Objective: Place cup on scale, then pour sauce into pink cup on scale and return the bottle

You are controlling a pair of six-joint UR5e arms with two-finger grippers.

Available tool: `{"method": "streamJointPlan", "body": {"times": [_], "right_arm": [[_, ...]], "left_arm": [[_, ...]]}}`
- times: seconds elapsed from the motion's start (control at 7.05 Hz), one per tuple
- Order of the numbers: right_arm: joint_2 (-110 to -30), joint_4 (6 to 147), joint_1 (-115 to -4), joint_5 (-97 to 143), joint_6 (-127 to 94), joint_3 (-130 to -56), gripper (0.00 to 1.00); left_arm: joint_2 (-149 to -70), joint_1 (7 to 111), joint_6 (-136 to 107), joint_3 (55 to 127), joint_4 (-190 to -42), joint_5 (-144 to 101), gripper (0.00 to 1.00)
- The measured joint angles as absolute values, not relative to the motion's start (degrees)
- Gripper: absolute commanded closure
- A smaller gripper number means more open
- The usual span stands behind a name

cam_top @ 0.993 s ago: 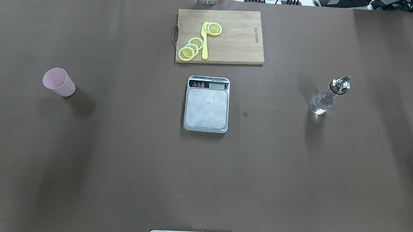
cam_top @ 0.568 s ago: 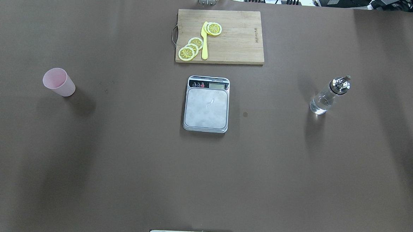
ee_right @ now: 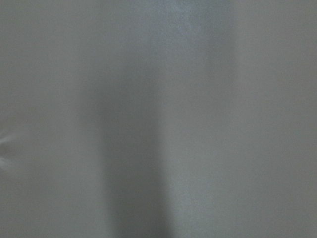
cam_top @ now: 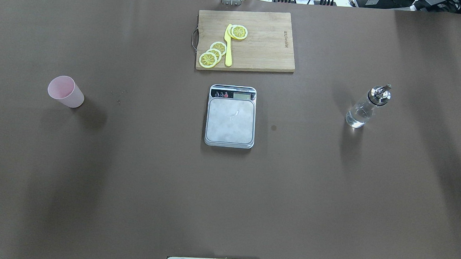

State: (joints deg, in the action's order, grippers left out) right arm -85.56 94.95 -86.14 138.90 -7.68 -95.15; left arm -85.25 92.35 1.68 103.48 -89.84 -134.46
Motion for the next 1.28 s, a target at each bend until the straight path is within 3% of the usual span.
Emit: {"method": "streamJointPlan", "body": {"times": [1.28], "right_arm": [[-86.87,94.32,-85.60,139.35,-2.88,-95.29,0.00]], "left_arm": [[-88.53,88.85,-12.56,106.47,-92.33,-138.01,0.02]]}}
